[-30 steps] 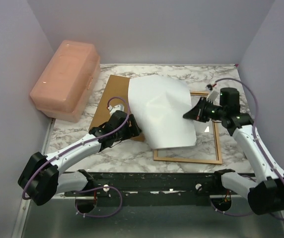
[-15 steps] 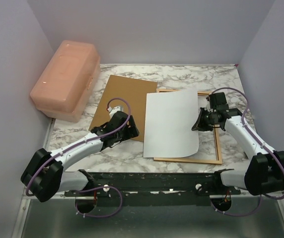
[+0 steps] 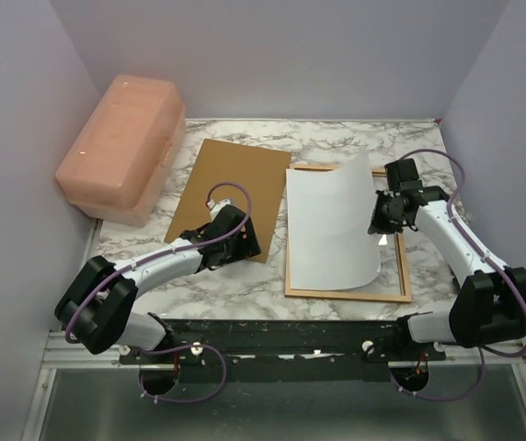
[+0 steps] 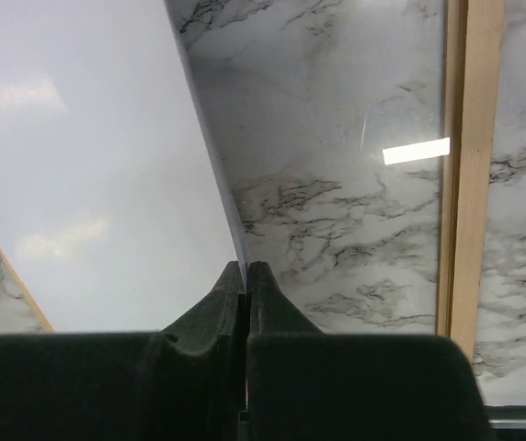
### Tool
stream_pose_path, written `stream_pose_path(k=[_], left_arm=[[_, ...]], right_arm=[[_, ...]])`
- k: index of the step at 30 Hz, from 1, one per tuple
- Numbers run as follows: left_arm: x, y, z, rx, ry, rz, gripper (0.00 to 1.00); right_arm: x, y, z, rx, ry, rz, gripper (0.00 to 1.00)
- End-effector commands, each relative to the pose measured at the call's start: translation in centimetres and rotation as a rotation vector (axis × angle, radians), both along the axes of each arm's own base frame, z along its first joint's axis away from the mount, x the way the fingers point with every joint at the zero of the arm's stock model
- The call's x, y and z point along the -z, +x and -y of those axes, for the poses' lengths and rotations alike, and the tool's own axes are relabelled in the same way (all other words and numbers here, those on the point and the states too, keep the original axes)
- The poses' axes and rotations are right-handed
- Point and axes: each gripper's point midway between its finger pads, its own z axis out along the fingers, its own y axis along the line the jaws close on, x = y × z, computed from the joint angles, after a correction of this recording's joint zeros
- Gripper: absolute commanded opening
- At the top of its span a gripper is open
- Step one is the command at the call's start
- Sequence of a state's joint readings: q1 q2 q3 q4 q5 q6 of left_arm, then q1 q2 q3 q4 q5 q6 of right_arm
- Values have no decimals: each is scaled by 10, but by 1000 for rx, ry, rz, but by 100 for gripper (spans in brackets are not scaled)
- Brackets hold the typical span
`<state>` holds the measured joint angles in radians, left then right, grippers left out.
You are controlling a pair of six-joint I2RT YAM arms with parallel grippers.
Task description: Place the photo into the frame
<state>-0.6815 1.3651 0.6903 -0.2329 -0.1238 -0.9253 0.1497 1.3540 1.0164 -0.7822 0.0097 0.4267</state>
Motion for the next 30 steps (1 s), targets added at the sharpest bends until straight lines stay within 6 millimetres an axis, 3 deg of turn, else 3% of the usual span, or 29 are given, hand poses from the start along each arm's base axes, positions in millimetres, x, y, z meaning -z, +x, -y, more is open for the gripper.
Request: stream_pose_path(k=[1,7,16,30], left_arm=[[-7,7,14,34,-39,5,82],[-4,7,14,40,-31,-3,81],[-3,5,14,40,-29,-8,81],[-4,4,14,40,-29,-4,81]], right_arm=[[-6,11,10,-5,-69,-1,1],[-2,12,15,28,-95,-27,0],[-20,12,35,148,-161,69,1],[-1,-1,15,34,-75,0,1]])
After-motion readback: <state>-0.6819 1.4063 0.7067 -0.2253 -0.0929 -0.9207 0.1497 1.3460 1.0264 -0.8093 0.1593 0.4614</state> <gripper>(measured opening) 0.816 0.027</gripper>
